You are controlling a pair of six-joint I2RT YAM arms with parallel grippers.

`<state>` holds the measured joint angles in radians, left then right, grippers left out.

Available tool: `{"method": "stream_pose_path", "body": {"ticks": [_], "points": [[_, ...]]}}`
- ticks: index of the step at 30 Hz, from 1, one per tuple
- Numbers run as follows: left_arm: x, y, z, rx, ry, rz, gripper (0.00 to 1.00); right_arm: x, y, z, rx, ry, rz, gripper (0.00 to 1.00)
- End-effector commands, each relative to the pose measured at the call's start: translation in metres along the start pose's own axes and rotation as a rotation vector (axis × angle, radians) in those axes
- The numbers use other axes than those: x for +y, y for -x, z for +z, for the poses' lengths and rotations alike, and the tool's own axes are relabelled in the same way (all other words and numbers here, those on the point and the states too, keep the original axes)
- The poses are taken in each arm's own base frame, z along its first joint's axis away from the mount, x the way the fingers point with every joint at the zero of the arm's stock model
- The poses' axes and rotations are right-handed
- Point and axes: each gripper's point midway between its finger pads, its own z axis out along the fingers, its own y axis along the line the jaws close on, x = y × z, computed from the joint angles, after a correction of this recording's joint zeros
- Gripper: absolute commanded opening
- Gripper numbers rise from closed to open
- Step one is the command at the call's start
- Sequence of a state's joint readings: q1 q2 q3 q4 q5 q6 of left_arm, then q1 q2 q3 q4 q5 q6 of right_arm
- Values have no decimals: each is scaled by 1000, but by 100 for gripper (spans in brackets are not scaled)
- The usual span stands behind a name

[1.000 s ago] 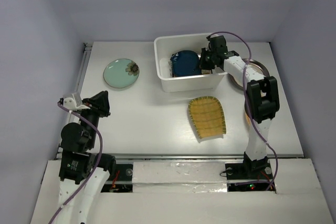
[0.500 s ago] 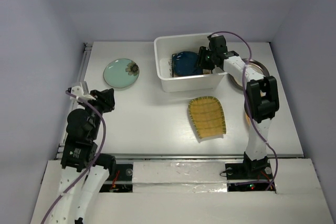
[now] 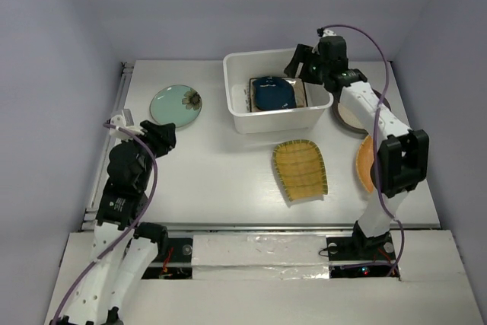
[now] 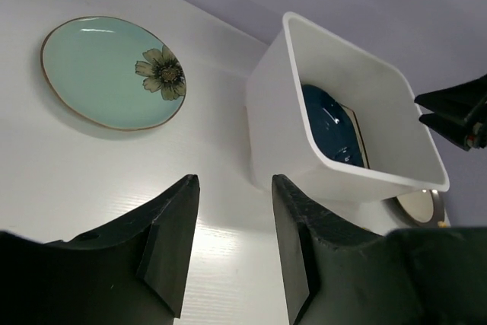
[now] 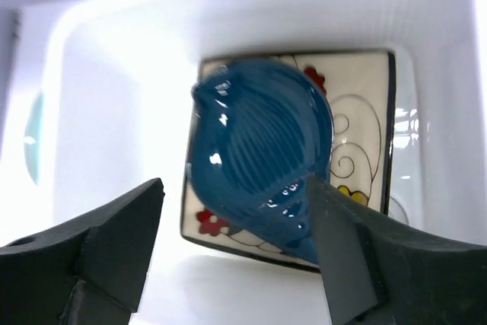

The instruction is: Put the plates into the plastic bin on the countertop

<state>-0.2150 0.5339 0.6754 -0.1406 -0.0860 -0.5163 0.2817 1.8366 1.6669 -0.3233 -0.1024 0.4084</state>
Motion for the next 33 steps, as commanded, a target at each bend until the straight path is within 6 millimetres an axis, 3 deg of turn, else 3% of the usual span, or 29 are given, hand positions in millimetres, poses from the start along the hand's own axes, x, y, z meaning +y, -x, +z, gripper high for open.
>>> {"method": "stream_pose_path", "body": {"ticks": [1,2,3,4,5,6,8,9,10,11,15,16,18,19,22,26,27,29,30,33], "points": [[-3,7,9,-56,-6,-73,41,19,36,-29,-140,48,11,76],[-3,5,12,-59,-5,-90,41,22,32,-34,-141,67,16,70],[1,0,17,-46,12,-98,42,36,52,-59,-212,115,15,63],[5,-5,22,-36,30,-105,42,42,56,-70,-236,141,33,24],[6,-6,27,-44,31,-113,42,48,61,-84,-265,171,38,6],[11,-15,35,-20,55,-123,41,59,65,-109,-324,218,34,0],[14,-21,45,-21,61,-138,9,80,57,-132,-344,294,34,0],[17,-29,53,-3,76,-153,0,83,46,-137,-351,322,34,0],[17,-26,58,-22,76,-160,0,93,46,-158,-380,362,36,0],[20,-28,62,-26,93,-165,0,103,35,-165,-373,395,35,0],[41,-31,86,-23,200,-184,0,112,-2,-187,-369,474,47,1],[53,-27,91,-44,238,-199,5,104,-19,-182,-342,464,57,7],[74,-28,104,-34,289,-233,25,99,-29,-187,-338,456,63,21],[73,-33,108,-16,279,-250,29,98,-36,-187,-329,451,64,26],[98,-40,123,-9,340,-307,46,92,-58,-187,-302,458,71,40],[124,-43,146,22,423,-319,48,93,-75,-196,-283,507,71,47],[140,-50,151,40,464,-333,48,91,-80,-197,-274,510,68,47],[149,-53,159,57,473,-361,49,92,-82,-201,-273,520,53,47],[166,-63,162,81,512,-384,50,91,-83,-202,-272,520,48,47],[178,-77,173,112,524,-420,50,91,-87,-203,-264,530,38,47]]}}
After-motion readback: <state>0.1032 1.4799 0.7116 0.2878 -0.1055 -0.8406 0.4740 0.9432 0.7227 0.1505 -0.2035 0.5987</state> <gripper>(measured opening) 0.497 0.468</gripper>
